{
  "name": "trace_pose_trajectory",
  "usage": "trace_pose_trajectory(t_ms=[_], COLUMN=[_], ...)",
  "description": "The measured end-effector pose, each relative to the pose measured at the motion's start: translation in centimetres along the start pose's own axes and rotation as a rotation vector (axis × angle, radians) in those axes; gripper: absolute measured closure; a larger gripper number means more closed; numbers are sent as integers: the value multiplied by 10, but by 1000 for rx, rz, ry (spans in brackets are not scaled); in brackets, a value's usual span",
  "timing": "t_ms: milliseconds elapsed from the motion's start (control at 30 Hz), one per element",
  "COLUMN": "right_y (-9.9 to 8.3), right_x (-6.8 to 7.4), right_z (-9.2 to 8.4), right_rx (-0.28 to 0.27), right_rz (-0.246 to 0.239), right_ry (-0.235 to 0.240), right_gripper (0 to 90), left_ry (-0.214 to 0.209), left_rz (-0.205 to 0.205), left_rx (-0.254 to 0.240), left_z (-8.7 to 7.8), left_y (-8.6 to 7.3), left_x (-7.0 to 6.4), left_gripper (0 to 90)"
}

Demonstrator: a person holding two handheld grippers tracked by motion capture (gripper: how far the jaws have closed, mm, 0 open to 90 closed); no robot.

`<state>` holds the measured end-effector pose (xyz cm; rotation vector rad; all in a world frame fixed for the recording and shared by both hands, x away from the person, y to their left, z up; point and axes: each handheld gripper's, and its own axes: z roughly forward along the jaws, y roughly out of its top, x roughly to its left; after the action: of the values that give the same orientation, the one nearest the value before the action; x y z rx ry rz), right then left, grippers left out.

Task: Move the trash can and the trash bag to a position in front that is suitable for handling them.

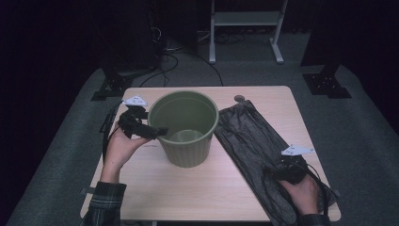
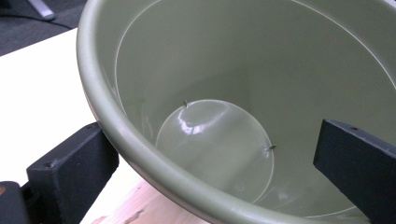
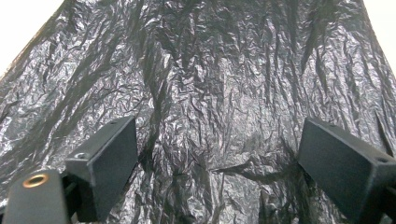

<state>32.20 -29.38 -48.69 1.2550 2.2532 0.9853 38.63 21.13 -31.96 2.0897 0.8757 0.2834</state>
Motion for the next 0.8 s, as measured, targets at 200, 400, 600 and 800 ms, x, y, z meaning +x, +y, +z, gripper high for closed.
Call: trace_pose_trajectory(t_ms=[200,400,600,800], right_y=[0,0,-1,-1], right_x=[0,1,2,2], right_z=[0,0,0,0], right_rx=[0,0,0,1], right_rz=[2,11,16,15], right_ry=[-5,-12,-16,-14], right_gripper=[109,109,109,105], left_ry=[-24,-44,-72,-88], left_rz=[19,38,67,88], left_rx=[-2,1,6,5], left_z=[2,4,7,9], left_y=[-1,-2,-3,-5], left_x=[-16,-31,-51,-64], left_gripper=[0,0,0,0])
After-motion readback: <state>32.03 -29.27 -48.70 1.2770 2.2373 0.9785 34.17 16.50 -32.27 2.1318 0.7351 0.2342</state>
